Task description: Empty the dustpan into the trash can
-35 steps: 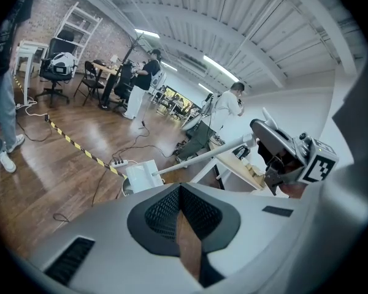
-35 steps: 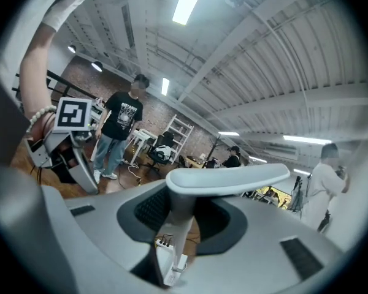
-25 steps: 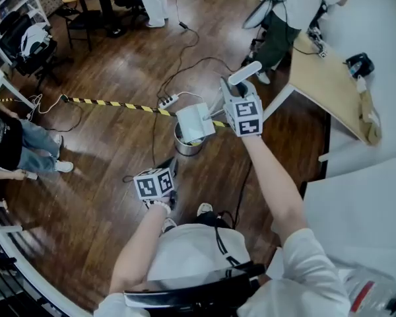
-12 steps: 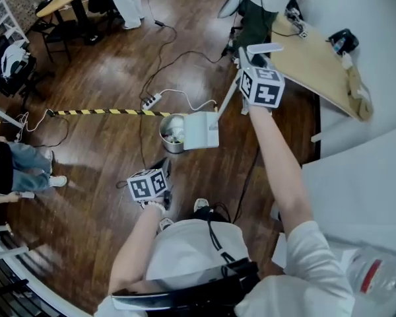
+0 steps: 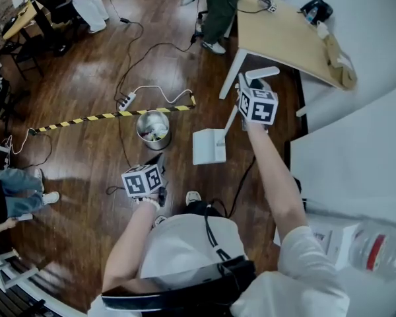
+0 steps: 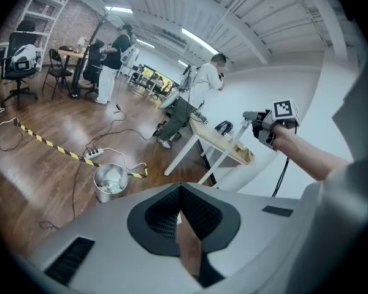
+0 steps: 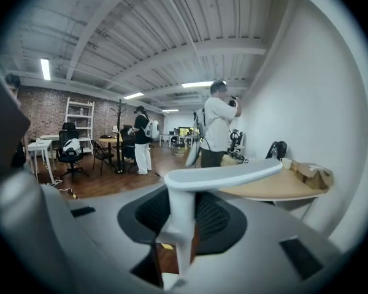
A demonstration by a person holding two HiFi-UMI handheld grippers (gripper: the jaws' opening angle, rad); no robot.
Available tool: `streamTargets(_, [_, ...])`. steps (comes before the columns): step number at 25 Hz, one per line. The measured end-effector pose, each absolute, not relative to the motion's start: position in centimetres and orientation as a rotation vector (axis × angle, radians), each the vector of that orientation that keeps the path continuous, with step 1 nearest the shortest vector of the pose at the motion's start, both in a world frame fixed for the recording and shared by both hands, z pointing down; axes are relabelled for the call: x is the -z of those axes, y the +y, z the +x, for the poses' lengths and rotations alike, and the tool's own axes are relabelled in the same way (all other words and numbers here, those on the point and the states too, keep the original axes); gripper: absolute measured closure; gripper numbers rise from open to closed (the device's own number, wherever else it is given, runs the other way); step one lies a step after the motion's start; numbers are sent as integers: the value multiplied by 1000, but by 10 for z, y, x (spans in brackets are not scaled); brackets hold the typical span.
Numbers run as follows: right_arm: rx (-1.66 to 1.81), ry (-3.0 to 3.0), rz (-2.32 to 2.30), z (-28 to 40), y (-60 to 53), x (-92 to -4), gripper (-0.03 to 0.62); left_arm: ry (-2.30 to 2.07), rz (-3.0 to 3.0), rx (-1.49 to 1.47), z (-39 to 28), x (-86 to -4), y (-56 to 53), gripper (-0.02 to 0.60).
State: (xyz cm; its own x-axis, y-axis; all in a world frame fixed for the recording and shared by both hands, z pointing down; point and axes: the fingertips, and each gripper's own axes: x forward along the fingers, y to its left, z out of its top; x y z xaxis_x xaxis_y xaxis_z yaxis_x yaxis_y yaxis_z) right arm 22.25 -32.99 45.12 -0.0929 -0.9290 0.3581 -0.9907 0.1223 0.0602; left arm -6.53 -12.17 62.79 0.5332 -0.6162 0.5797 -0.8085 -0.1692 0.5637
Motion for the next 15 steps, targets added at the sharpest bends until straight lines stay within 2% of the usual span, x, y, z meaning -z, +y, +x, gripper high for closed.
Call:
streamTargets(7, [-393,-1998,1898,282,-297,-523,479,-1145,1890,-296,-29,-632,-133,594])
streamTargets(15, [-502,-1975,1941,321,-291,-572,479,-1161,1918,-300,3,-625,-147,594])
